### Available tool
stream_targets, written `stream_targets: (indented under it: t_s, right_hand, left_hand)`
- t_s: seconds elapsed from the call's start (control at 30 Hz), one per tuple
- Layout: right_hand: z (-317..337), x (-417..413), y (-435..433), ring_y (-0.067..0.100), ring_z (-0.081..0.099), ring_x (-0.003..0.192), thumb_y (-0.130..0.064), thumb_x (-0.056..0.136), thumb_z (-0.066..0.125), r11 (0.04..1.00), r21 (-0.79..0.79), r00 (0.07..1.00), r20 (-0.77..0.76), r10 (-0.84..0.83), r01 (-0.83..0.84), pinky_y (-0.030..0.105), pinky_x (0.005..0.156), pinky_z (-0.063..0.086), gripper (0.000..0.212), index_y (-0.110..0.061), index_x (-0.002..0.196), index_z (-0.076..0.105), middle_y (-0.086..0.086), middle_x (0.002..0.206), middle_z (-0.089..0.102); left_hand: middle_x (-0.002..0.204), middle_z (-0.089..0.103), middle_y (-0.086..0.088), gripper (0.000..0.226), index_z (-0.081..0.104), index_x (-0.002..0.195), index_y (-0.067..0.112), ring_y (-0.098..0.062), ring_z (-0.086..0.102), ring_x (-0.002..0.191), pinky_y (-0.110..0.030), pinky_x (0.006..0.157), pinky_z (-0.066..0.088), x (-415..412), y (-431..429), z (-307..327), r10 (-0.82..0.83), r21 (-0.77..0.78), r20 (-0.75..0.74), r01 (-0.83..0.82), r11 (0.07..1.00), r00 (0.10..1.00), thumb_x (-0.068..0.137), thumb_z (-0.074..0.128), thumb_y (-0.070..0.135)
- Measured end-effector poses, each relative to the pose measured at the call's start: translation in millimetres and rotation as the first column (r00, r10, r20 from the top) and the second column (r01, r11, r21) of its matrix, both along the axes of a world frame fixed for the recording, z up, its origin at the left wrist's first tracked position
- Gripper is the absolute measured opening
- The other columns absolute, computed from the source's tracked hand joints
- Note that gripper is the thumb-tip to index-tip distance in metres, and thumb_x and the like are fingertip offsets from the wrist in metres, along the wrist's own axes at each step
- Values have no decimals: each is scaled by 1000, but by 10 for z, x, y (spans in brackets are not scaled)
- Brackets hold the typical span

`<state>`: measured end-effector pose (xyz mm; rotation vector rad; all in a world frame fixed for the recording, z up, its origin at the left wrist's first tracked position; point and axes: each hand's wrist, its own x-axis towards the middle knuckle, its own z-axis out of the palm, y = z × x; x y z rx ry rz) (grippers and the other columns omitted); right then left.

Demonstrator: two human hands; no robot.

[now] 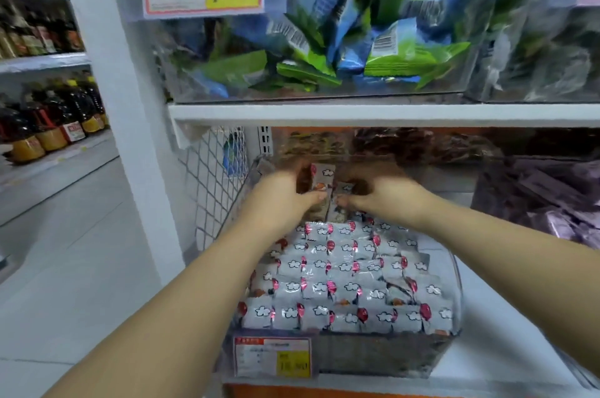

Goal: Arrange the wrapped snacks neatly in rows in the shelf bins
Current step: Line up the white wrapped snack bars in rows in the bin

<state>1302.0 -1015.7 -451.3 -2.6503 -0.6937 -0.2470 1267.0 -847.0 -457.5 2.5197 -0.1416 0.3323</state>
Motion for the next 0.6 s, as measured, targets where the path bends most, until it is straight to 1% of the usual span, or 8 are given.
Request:
stream_targets:
  t_s: [0.07, 0.13, 0.2, 0.3, 0.4, 0.47, 0.53, 0.6]
  right_hand:
    - [-19, 40, 5, 21, 55, 115, -31, 88, 62, 997, -70, 1000, 7, 8, -7, 30, 98, 42, 37, -18, 123, 60, 1, 127, 59]
    - [-30, 66, -2, 18, 56, 113, -24, 88, 63, 997, -75, 999, 28, 23, -21, 22, 95, 40, 32, -18, 120, 63, -1, 123, 62]
    - [-40, 75, -24, 14, 59, 108, -19, 86, 64, 998, -56, 999, 26, 28, -27, 16, 86, 38, 32, -19, 118, 63, -3, 118, 65]
    - [-41, 60, -76, 8, 58, 92, -19, 88, 63, 994, -95, 999, -35, 41, -44, 15, 77, 40, 30, -21, 118, 62, -4, 111, 68]
    - [-44, 12, -177, 1, 52, 80, -25, 91, 58, 989, -140, 998, -46, 32, -38, 16, 72, 41, 28, -27, 119, 59, -13, 103, 67]
    - [-40, -25, -288, 0, 50, 76, -30, 92, 55, 992, -121, 1000, 1, -18, 18, 18, 67, 36, 27, -32, 119, 58, -19, 99, 63]
    - [-64, -33, -425, 5, 52, 88, -33, 90, 57, 995, -55, 996, 15, -88, 89, 19, 69, 33, 28, -31, 118, 59, -13, 112, 62]
    - [-114, -19, -541, 11, 56, 95, -32, 88, 61, 987, 101, 991, -51, -124, 128, 22, 72, 36, 26, -29, 114, 63, -4, 117, 64]
  left_hand:
    - [117, 61, -4, 51, 44, 132, 22, -17, 55, 92, -27, 70, 48, 72, 22, -39, 14, 87, -48, -10, 996, 999, 89, 61, 42]
    - [122, 59, -3, 54, 43, 133, 21, -17, 55, 98, -25, 74, 46, 138, 48, -82, -1, 117, -99, 13, 993, 995, 87, 63, 41]
    - [117, 59, -2, 53, 46, 131, 19, -17, 55, 98, -25, 78, 44, 199, 61, -129, -30, 176, -142, 55, 983, 989, 86, 64, 42]
    - [112, 58, -1, 51, 49, 129, 19, -14, 51, 94, -23, 76, 40, 236, 54, -135, -43, 245, -188, 90, 965, 981, 86, 63, 44]
    - [112, 61, 0, 49, 55, 125, 19, -14, 54, 95, -23, 76, 42, 264, 52, -146, -47, 251, -194, 96, 963, 980, 85, 64, 45]
    - [97, 63, 5, 38, 61, 115, 17, -9, 56, 84, -21, 67, 43, 265, 72, -169, -41, 232, -191, 86, 969, 981, 87, 62, 43]
    - [92, 63, 7, 31, 63, 113, 18, -6, 56, 78, -17, 61, 42, 253, 92, -170, -41, 187, -191, 77, 979, 981, 89, 60, 39]
    - [104, 66, 3, 32, 61, 119, 19, -11, 60, 89, -21, 71, 46, 236, 99, -151, -58, 177, -194, 93, 980, 979, 92, 57, 36]
